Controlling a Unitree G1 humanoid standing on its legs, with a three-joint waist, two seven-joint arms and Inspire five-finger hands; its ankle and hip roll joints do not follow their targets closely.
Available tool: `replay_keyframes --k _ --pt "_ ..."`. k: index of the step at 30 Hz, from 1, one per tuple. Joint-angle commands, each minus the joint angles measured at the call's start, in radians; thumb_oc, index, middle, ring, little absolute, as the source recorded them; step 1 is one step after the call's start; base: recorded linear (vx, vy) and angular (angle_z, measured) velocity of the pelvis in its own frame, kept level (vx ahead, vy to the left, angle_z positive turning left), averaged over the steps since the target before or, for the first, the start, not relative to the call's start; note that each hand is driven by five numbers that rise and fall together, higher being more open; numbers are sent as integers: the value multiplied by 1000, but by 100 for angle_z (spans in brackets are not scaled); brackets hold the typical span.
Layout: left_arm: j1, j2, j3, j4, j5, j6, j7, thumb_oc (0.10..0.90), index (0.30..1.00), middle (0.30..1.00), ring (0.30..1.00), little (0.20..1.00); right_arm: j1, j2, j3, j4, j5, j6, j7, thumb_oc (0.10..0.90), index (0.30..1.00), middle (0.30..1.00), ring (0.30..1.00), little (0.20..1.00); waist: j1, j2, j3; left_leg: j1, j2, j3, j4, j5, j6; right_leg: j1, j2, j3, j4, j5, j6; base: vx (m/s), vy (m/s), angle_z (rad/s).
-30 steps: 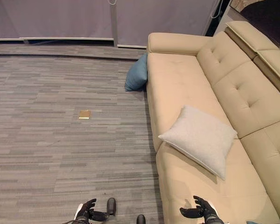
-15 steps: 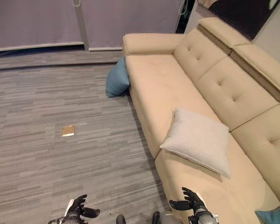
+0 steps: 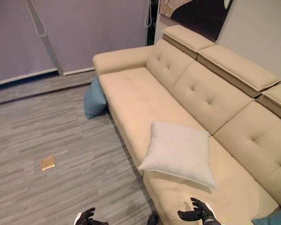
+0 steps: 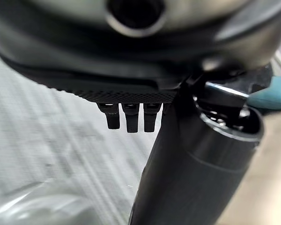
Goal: Pick up all the scattered cushions and arrange them neatly on the sofa.
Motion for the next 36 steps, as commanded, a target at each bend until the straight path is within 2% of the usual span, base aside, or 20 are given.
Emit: replay_keyframes --k 1,3,4,5,8,9,14,19,20,21,22,24,25,26,27,28,31,32,33,36 --pt "-41 47 -29 -34 -2 -22 7 800 900 900 900 900 -48 -37 -12 -20 21 -37 -22 800 900 900 900 900 -14 -52 30 77 -58 52 -290 -34 81 16 -58 41 58 -77 151 135 58 -42" --pt "-41 46 -35 -33 -1 -22 10 800 900 900 900 900 -47 -40 -12 -19 20 -37 -27 800 900 900 900 900 -7 -55 31 66 -47 33 -395 -36 86 24 -60 70 57 -86 161 166 106 -17" --pt "-41 43 -42 -34 -12 -25 14 800 900 900 900 900 -48 -43 -9 -16 20 -38 -31 800 900 900 900 900 5 -43 38 50 -44 -23 -513 31 71 38 -46 97 58 -99 160 222 175 -74" --pt "-44 38 -47 -31 -30 -31 18 800 900 900 900 900 -55 -45 -3 -11 13 -38 -37 800 900 900 900 900 29 -32 52 14 -49 -126 -590 90 54 60 -28 140 54 -113 158 209 184 -88" --pt "-46 33 -51 -25 -46 -35 20 800 900 900 900 900 -63 -48 -4 -1 11 -37 -43 800 900 900 900 900 37 -27 56 -12 -56 -200 -619 110 45 68 -26 174 61 -122 161 111 120 -80" --pt "-45 29 -51 -14 -45 -31 16 800 900 900 900 900 -63 -48 -9 5 8 -38 -40 800 900 900 900 900 35 -14 48 21 -53 -219 -666 113 45 71 -25 198 63 -125 166 176 241 -71" --pt "-42 28 -53 -6 -27 -26 9 800 900 900 900 900 -59 -45 -19 19 5 -38 -41 800 900 900 900 900 27 -8 24 59 -58 -191 -667 101 58 76 -47 219 69 -125 178 133 191 -37" --pt "-59 60 -45 -28 -30 -29 10 800 900 900 900 900 -75 -22 -21 8 17 -27 -34 800 900 900 900 900 19 -5 23 99 -103 -108 -653 52 114 6 -104 291 166 -96 228 55 294 -52" --pt "-61 66 -40 -36 -37 -32 16 800 900 900 900 900 -81 -20 -19 3 15 -27 -35 800 900 900 900 900 27 0 31 107 -106 -87 -659 48 122 -20 -117 274 199 -89 240 -103 465 -109" --pt "-64 82 -31 -36 -43 -32 18 800 900 900 900 900 -98 -14 -13 -4 7 -32 -41 800 900 900 900 900 59 20 50 137 -105 -16 -678 42 129 -59 -201 37 277 -73 231 -108 417 -145" --pt "-56 86 -20 -33 -41 -28 12 800 900 900 900 900 -101 -14 -9 -2 -1 -32 -40 800 900 900 900 900 58 30 46 148 -114 4 -698 50 136 -65 -190 -38 307 -92 216 -86 394 -239" --pt "-43 91 -5 -31 -38 -27 8 800 900 900 900 900 -102 -21 -1 -5 -10 -36 -41 800 900 900 900 900 55 33 45 159 -128 30 -715 58 143 -82 -140 -56 349 -114 218 -69 164 -170" --pt "-25 86 2 -21 -33 -28 2 800 900 900 900 900 -97 -25 9 -13 -19 -37 -41 800 900 900 900 900 65 32 42 172 -145 62 -726 59 138 -59 -114 -96 288 -143 199 -72 62 -12" --pt "-25 86 2 -21 -33 -28 2 800 900 900 900 900 -97 -25 9 -14 -19 -37 -41 800 900 900 900 900 65 32 42 172 -144 61 -726 59 138 -58 -114 -97 287 -142 199 -49 -7 9" --pt "-16 72 -2 -19 -16 -29 -3 800 900 900 900 900 -90 -29 10 -21 -20 -40 -41 800 900 900 900 900 53 26 35 162 -153 64 -694 42 136 -30 -76 -31 205 -143 184 -3 -33 -18" --pt "-16 72 -2 -19 -16 -29 -3 800 900 900 900 900 -90 -29 10 -21 -20 -40 -41 800 900 900 900 900 54 26 36 162 -152 64 -693 42 136 -29 -75 -30 204 -142 183 -36 -56 -8" --pt "-17 57 -9 -34 -28 -31 -15 800 900 900 900 900 -84 -51 8 -25 -20 -40 -50 800 900 900 900 900 61 14 50 103 -144 44 -549 4 113 21 -62 2 90 -115 173 -53 -23 3" --pt "-18 57 -9 -34 -28 -31 -15 800 900 900 900 900 -85 -51 8 -25 -20 -40 -50 800 900 900 900 900 60 14 47 99 -145 44 -550 7 113 17 -63 1 90 -113 173 -63 34 -30" --pt "-22 52 -14 -33 -40 -32 -17 800 900 900 900 900 -87 -55 10 -24 -14 -43 -49 800 900 900 900 900 67 6 56 64 -144 -12 -504 5 94 27 -62 16 71 -109 171 -55 64 -41" --pt "-31 45 -26 -23 -45 -27 -15 800 900 900 900 900 -88 -58 16 -33 -16 -42 -48 800 900 900 900 900 66 -2 53 45 -105 -52 -534 26 87 25 -74 32 68 -101 176 -5 99 -18"
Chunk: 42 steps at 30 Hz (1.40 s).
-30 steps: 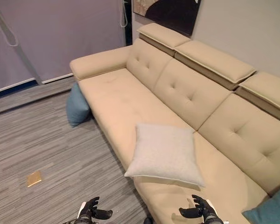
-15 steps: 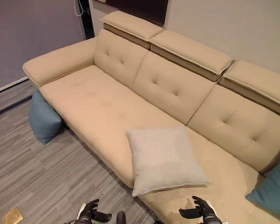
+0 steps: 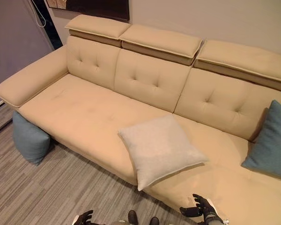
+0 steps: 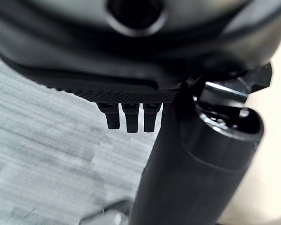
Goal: Pick up all the scattered cushions and arrange them neatly on the sofa.
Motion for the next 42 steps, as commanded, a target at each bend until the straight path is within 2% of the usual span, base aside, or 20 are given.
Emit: replay_keyframes --k 1,3,4,6,7,11,14,16,20,22,23,24,25,26,28,29,33,38,39,42 --pt "-68 19 -29 -11 -14 -45 10 800 900 900 900 900 -53 -52 17 -48 -5 -53 -26 800 900 900 900 900 -6 -32 -12 28 35 0 -38 -60 -1 19 -85 56 -47 23 199 46 93 -15" --pt "-75 17 -37 -10 -27 -46 16 800 900 900 900 900 -49 -57 16 -55 -1 -53 -28 800 900 900 900 900 -1 -34 -12 11 73 -45 -68 -25 -14 19 -85 70 -44 18 203 82 147 -18" --pt "-80 13 -44 -10 -38 -45 22 800 900 900 900 900 -49 -64 12 -59 -2 -49 -32 800 900 900 900 900 5 -26 -7 0 94 -103 -100 7 -27 26 -83 87 -40 7 205 119 218 -30" --pt "-84 10 -48 -12 -45 -48 24 800 900 900 900 900 -50 -67 9 -61 1 -49 -34 800 900 900 900 900 6 -20 -6 0 102 -125 -112 13 -33 30 -86 101 -38 1 208 110 197 -44" --pt "-82 4 -48 -6 -41 -42 22 800 900 900 900 900 -48 -68 0 -66 1 -48 -31 800 900 900 900 900 1 -5 -18 33 106 -137 -148 9 -37 40 -90 115 -39 -1 218 140 239 -40" --pt "-81 7 -51 2 -19 -37 16 800 900 900 900 900 -46 -61 -18 -97 9 -49 -31 800 900 900 900 900 -10 3 -28 67 90 -95 -151 -11 -29 35 -136 145 -23 12 242 152 317 -35" --pt "-87 22 -44 2 -12 -38 21 800 900 900 900 900 -55 -42 -42 -132 33 -46 -40 800 900 900 900 900 -12 3 -20 84 56 -36 -136 -51 6 -11 -185 188 21 35 271 61 328 -75" --pt "-86 31 -36 1 -13 -37 27 800 900 900 900 900 -64 -35 -58 -156 53 -49 -50 800 900 900 900 900 -12 9 -8 87 44 -12 -129 -63 23 -50 -207 185 71 53 285 -15 236 -53" --pt "-74 49 -15 0 -23 -38 34 800 900 900 900 900 -86 -28 -78 -201 79 -67 -75 800 900 900 900 900 5 24 16 108 40 45 -146 -70 43 -117 -243 62 180 65 277 -31 186 -75" --pt "-60 50 -2 7 -22 -39 34 800 900 900 900 900 -88 -27 -86 -224 100 -76 -82 800 900 900 900 900 -2 28 22 135 23 59 -172 -65 50 -143 -197 48 196 53 266 26 120 -58" --pt "-61 50 -2 7 -22 -39 34 800 900 900 900 900 -88 -26 -86 -224 100 -76 -82 800 900 900 900 900 -2 28 20 132 23 59 -173 -63 50 -145 -197 48 194 55 266 8 99 -43" --pt "-55 51 5 7 -25 -41 37 800 900 900 900 900 -88 -24 -94 -253 121 -91 -91 800 900 900 900 900 -1 29 26 140 6 69 -187 -62 53 -155 -177 7 163 53 259 49 67 -29" --pt "-53 46 7 11 -24 -43 37 800 900 900 900 900 -87 -21 -102 -262 133 -99 -98 800 900 900 900 900 12 32 17 150 0 80 -201 -78 45 -122 -191 -49 111 30 266 -17 53 -21" --pt "-47 38 5 11 -18 -44 39 800 900 900 900 900 -77 -16 -110 -283 159 -107 -97 800 900 900 900 900 4 29 16 136 -5 89 -202 -58 45 -101 -182 -63 64 36 244 1 -5 -16" --pt "-38 21 8 1 -40 -50 43 800 900 900 900 900 -84 -14 -117 -293 189 -114 -107 800 900 900 900 900 5 33 14 135 -8 95 -219 -54 46 -105 -159 -21 36 54 249 -31 -18 -15" --pt "-36 14 10 -2 -46 -52 43 800 900 900 900 900 -87 -11 -120 -301 201 -122 -113 800 900 900 900 900 13 37 9 126 -9 100 -222 -51 45 -102 -169 -50 16 68 254 -4 -15 12" --pt "-24 -8 6 4 -52 -49 43 800 900 900 900 900 -89 15 -129 -316 271 -134 -103 800 900 900 900 900 9 55 1 124 -5 97 -233 -51 42 -89 -157 -46 -29 77 251 34 -21 -8" --pt "-23 -35 -31 -17 -67 -53 51 800 900 900 900 900 -115 82 -121 -305 487 -177 -85 800 900 900 900 900 15 88 13 131 1 92 -265 -38 31 -56 -141 -41 -104 93 255 33 13 7" --pt "-24 -35 -30 -17 -67 -53 51 800 900 900 900 900 -116 82 -121 -305 487 -178 -85 800 900 900 900 900 15 87 10 128 -1 92 -265 -35 31 -60 -142 -42 -104 94 254 6 21 5" --pt "-38 -45 -68 -35 -70 -56 65 800 900 900 900 900 -136 134 -106 -278 660 -197 -56 800 900 900 900 900 25 98 29 124 -1 77 -273 -32 25 -46 -140 -43 -120 90 256 6 18 4"
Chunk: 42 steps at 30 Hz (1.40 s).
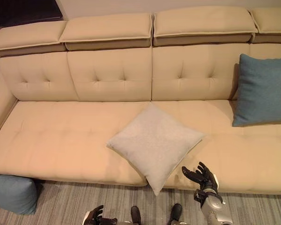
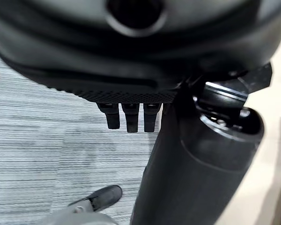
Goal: Pick up all the scattered cushions and arrange them neatly on the sofa.
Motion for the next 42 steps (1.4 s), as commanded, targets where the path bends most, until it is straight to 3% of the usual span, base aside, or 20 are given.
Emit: replay_keyframes --k 1,8,15,16,18,25,28,36,42 --pt "-48 33 -28 31 -13 -37 33 800 900 900 900 900 -68 40 6 -29 143 -103 37 800 900 900 900 900 19 -33 16 -3 -9 -96 1 -76 -50 22 -21 52 11 -78 97 5 32 10" --pt "-64 36 -65 0 -32 -48 54 800 900 900 900 900 -122 90 43 0 275 -116 55 800 900 900 900 900 44 -23 58 -41 -15 -117 11 -68 -51 -2 -30 54 20 -74 96 -25 20 13" --pt "-105 57 -108 -63 -92 -84 68 800 900 900 900 900 -257 131 83 72 366 -128 63 800 900 900 900 900 99 -6 107 -145 -20 -142 51 -55 -57 -83 -44 50 41 -57 93 -52 20 12" --pt "-113 60 -112 -71 -97 -87 68 800 900 900 900 900 -276 136 83 83 377 -130 66 613 620 620 620 620 106 -5 108 -155 -21 -145 54 -53 -58 -91 -45 49 40 -54 93 -11 2 21" --pt "-125 68 -119 -90 -103 -93 72 800 900 900 900 900 -306 134 90 85 377 -128 67 400 300 300 300 300 118 -5 113 -168 -22 -153 56 -50 -61 -97 -45 44 37 -52 92 4 -7 9" --pt "-114 81 -89 -119 -111 -101 74 800 900 900 900 900 -290 91 114 9 312 -119 89 400 300 300 300 300 120 -34 100 -157 -22 -159 43 -48 -62 -81 -44 37 25 -53 93 53 -21 10" --pt "-98 89 -32 -174 -159 -109 75 800 900 900 900 900 -222 9 118 -86 205 -97 97 400 300 300 300 300 109 -61 84 -129 -24 -158 21 -51 -60 -59 -43 30 22 -59 94 62 -45 4" --pt "-115 114 54 -327 -269 -135 62 800 900 900 900 900 -139 -114 84 -172 43 -65 109 400 300 300 300 300 91 -93 71 -103 -20 -156 10 -61 -58 -41 -42 26 15 -62 98 17 -33 2" --pt "-204 148 103 -397 -348 -150 51 800 900 900 900 900 -102 -202 84 -171 -63 -32 150 400 300 300 300 300 66 -121 68 -92 -14 -144 2 -64 -59 -37 -35 38 9 -60 102 -6 -24 -3"
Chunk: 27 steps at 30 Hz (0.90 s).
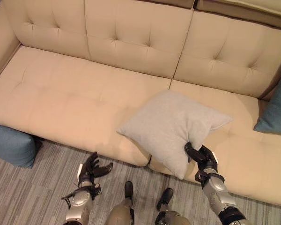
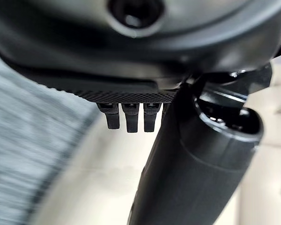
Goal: Pick up all the scattered cushions and arrange them neatly on the sofa.
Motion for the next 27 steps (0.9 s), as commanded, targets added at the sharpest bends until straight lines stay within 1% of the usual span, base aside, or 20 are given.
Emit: replay_keyframes --k 1,6,7,8,9,12,13,14,16,17,18,19,22,26,27 --pt "-39 38 12 16 -33 -82 10 800 900 900 900 900 3 -37 10 -85 -66 -33 58 400 300 300 300 300 -12 -21 -49 18 -22 -37 -10 -92 -33 11 -46 83 8 -58 107 -5 -24 -7" --pt "-124 68 5 42 -31 -71 7 800 900 900 900 900 20 -87 18 -82 -104 -19 93 400 300 300 300 300 -37 -47 -49 21 -13 -22 -11 -95 -34 4 -35 97 4 -51 112 -9 -19 -7" --pt "-125 68 5 42 -32 -71 6 800 900 900 900 900 20 -87 18 -82 -104 -19 93 400 300 300 300 300 -36 -47 -49 21 -13 -21 -11 -95 -34 4 -35 97 4 -51 111 -22 -10 -6" --pt "-160 81 -4 75 -26 -63 -3 800 900 900 900 900 17 -98 23 -91 -103 -19 103 400 300 300 300 300 -45 -56 -48 16 -8 -16 -11 -94 -34 -7 -30 104 5 -47 113 -18 -10 -8" --pt "-160 81 -4 75 -27 -63 -3 800 900 900 900 900 17 -98 23 -91 -103 -19 103 400 300 300 300 300 -45 -56 -48 15 -8 -16 -11 -94 -34 -7 -30 104 5 -47 113 -38 -21 -11" --pt "-215 99 -22 111 -39 -56 -22 800 900 900 900 900 9 -116 36 -116 -97 -18 121 400 300 300 300 300 -58 -77 -42 0 1 -8 -11 -89 -36 -29 -19 119 4 -35 115 -46 -38 -20" --pt "-251 112 -28 124 -55 -53 -32 800 900 900 900 900 4 -122 45 -129 -83 -17 133 400 300 300 300 300 -67 -93 -39 -14 8 -4 -11 -84 -37 -47 -11 125 4 -29 115 -53 -57 -16" --pt "-266 118 -32 130 -62 -50 -37 800 900 900 900 900 3 -127 49 -138 -81 -17 138 400 300 300 300 300 -73 -100 -39 -18 11 -3 -11 -82 -38 -55 -8 127 4 -26 116 -50 -50 -15" --pt "-303 136 -40 137 -74 -48 -46 800 900 900 900 900 -2 -136 62 -146 -80 -15 146 400 300 300 300 300 -84 -113 -39 -32 18 2 -10 -78 -40 -71 -2 134 4 -20 116 -23 -23 -21" --pt "-303 136 -40 137 -74 -49 -46 800 900 900 900 900 -2 -136 62 -146 -80 -15 146 400 300 300 300 300 -83 -113 -39 -32 18 2 -10 -78 -40 -71 -2 134 4 -20 116 -17 -19 -15" --pt "-317 143 -46 143 -77 -48 -49 800 900 900 900 900 -5 -135 66 -148 -75 -13 150 400 300 300 300 300 -88 -118 -39 -37 21 4 -10 -77 -41 -77 0 137 4 -18 116 -27 -16 -6" --pt "-348 151 -62 155 -80 -46 -60 800 900 900 900 900 -12 -135 75 -159 -63 -14 159 400 300 300 300 300 -98 -128 -40 -48 24 9 -8 -74 -42 -90 4 142 4 -14 116 -34 -16 0" --pt "-368 155 -66 156 -90 -43 -68 800 900 900 900 900 -17 -134 80 -171 -57 -14 163 400 300 300 300 300 -104 -135 -38 -54 26 14 -5 -72 -44 -100 6 146 4 -9 116 -7 -2 -12" --pt "-381 107 -91 107 -151 -47 -90 800 900 900 900 900 -19 -112 96 -180 -67 -10 165 400 300 300 300 300 -112 -142 -35 -62 25 15 -3 -71 -42 -112 7 151 4 -5 113 -5 -5 -7" --pt "-381 107 -91 107 -151 -47 -89 800 900 900 900 900 -19 -112 96 -180 -67 -10 165 400 300 300 300 300 -112 -142 -35 -62 25 15 -3 -71 -42 -112 7 151 4 -5 113 0 0 0"
